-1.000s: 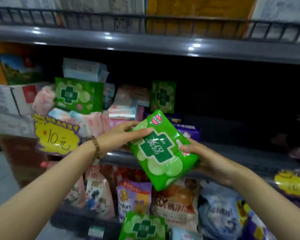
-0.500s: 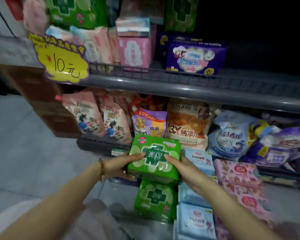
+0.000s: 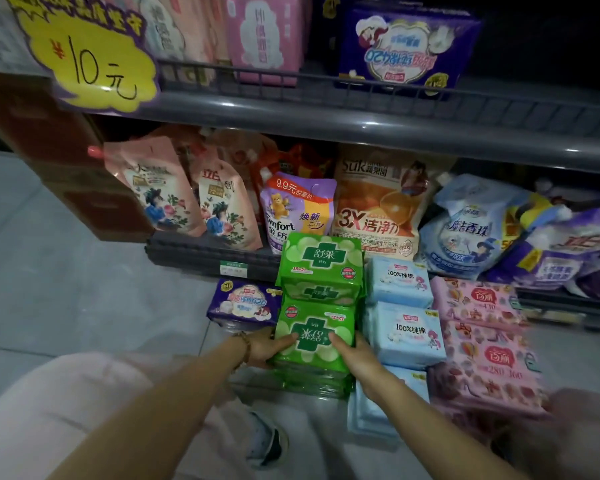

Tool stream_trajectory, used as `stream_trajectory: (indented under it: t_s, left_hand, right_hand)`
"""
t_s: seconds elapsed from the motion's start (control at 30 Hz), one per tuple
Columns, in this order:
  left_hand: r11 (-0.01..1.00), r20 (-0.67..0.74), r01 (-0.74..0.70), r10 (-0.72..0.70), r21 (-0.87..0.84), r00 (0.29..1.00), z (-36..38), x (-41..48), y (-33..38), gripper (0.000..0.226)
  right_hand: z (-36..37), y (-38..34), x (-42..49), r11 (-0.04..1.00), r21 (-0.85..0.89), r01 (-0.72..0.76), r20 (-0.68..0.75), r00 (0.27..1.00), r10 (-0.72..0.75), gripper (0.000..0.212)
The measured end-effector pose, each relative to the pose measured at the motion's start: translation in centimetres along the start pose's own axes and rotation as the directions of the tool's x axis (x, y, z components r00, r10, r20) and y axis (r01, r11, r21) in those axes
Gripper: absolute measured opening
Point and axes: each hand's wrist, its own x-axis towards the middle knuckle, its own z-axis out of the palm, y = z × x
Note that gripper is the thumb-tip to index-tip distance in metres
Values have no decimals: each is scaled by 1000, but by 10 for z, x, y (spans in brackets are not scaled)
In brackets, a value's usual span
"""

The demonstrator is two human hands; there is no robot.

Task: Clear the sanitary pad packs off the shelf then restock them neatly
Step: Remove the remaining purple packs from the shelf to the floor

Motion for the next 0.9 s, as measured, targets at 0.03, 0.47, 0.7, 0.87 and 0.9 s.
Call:
stream_trajectory:
  t_s: [0.03, 0.47, 0.7, 0.87, 0.9]
  left_hand:
    - [1000, -9, -12, 12, 11, 1000, 0, 5, -3, 39]
    - [923, -137, -104, 165, 370, 977, -8, -31, 48, 63]
    - [698, -219, -293, 545, 654, 809, -61, -108, 139, 50]
    - [417, -261, -294, 855, 860, 447, -84, -162, 241, 51]
    - [377, -255, -298, 890, 877, 377, -88, -168, 260, 52]
  right_hand:
    - [0, 1, 2, 1000, -5, -19, -22, 1000, 19, 49]
    - [-24, -21, -22, 977, -171, 127, 140, 985, -104, 53]
    - [-99, -151, -41, 763, -451, 463, 278, 885, -373, 49]
    - [-138, -281, -65, 594, -402, 696, 296, 713, -636, 23]
    - [-141, -305, -68, 559, -388, 733, 266, 670, -693, 21]
